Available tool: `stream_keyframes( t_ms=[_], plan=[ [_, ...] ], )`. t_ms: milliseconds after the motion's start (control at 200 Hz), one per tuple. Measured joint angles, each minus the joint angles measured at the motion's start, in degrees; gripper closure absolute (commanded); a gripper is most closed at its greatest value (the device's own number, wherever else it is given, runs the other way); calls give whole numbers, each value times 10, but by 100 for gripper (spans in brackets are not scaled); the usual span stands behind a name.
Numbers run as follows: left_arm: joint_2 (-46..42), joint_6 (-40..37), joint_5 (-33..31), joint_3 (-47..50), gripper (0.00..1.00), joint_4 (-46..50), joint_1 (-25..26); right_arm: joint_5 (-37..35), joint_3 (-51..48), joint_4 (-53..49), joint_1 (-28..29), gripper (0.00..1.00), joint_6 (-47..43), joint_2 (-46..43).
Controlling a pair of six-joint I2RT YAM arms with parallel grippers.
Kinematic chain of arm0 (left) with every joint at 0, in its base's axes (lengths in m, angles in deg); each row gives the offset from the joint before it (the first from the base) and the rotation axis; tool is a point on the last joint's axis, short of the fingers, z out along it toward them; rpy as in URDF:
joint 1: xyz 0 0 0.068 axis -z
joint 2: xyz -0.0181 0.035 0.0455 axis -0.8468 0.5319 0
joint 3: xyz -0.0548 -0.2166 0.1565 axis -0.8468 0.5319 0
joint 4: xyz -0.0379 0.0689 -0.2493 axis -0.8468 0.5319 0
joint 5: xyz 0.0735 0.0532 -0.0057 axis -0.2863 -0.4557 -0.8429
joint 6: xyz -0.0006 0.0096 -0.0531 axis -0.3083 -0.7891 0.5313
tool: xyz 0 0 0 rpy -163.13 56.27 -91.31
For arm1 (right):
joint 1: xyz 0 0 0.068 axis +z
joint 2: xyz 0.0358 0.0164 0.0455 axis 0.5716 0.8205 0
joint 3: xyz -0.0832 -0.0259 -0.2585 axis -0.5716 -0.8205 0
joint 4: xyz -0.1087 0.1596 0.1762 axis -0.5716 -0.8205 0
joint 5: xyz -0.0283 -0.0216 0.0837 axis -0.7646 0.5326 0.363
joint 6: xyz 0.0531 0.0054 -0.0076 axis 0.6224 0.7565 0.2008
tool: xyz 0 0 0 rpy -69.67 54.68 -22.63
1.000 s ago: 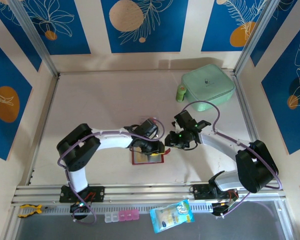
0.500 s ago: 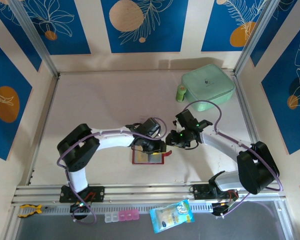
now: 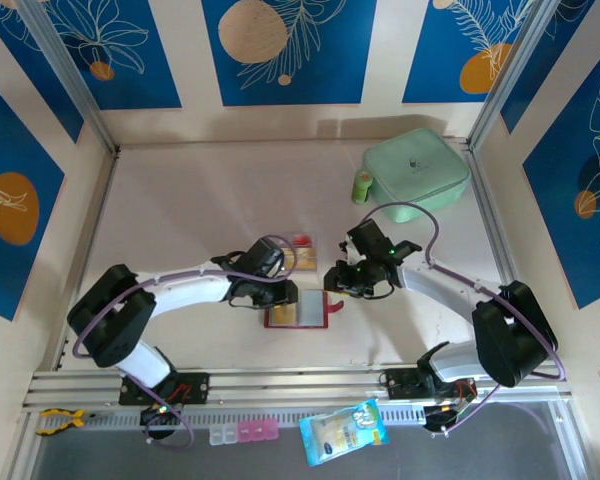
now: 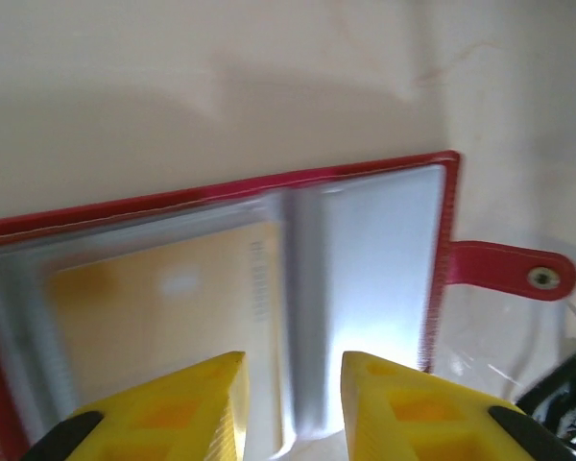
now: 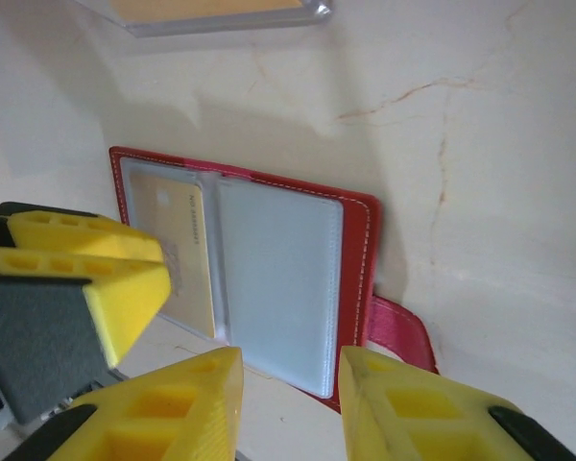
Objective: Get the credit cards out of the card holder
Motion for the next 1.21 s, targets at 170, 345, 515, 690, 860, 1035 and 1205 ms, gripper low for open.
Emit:
stream_keyframes(
  t_ms=[170,345,515,690,860,1035,1205],
  plan=[
    [-22,-3,-4,38,67,2,-23,8,15,13,18,68,11,30],
    [-25,-3,0,50,66,-12,-24,19,32,32,41,68,19,64],
    [-32,1,5,61,66,-29,-25,33,41,53,65,69,32,100],
    [-47,3,5,65,66,-21,-25,46,48,74,86,69,43,129],
    [-56,2,-4,64,77,-2,-26,52,50,94,99,69,54,148],
    [-54,-3,-10,64,88,15,-28,56,50,106,107,70,61,157],
    [-47,-3,-16,64,92,23,-28,58,50,114,110,70,63,160]
  ],
)
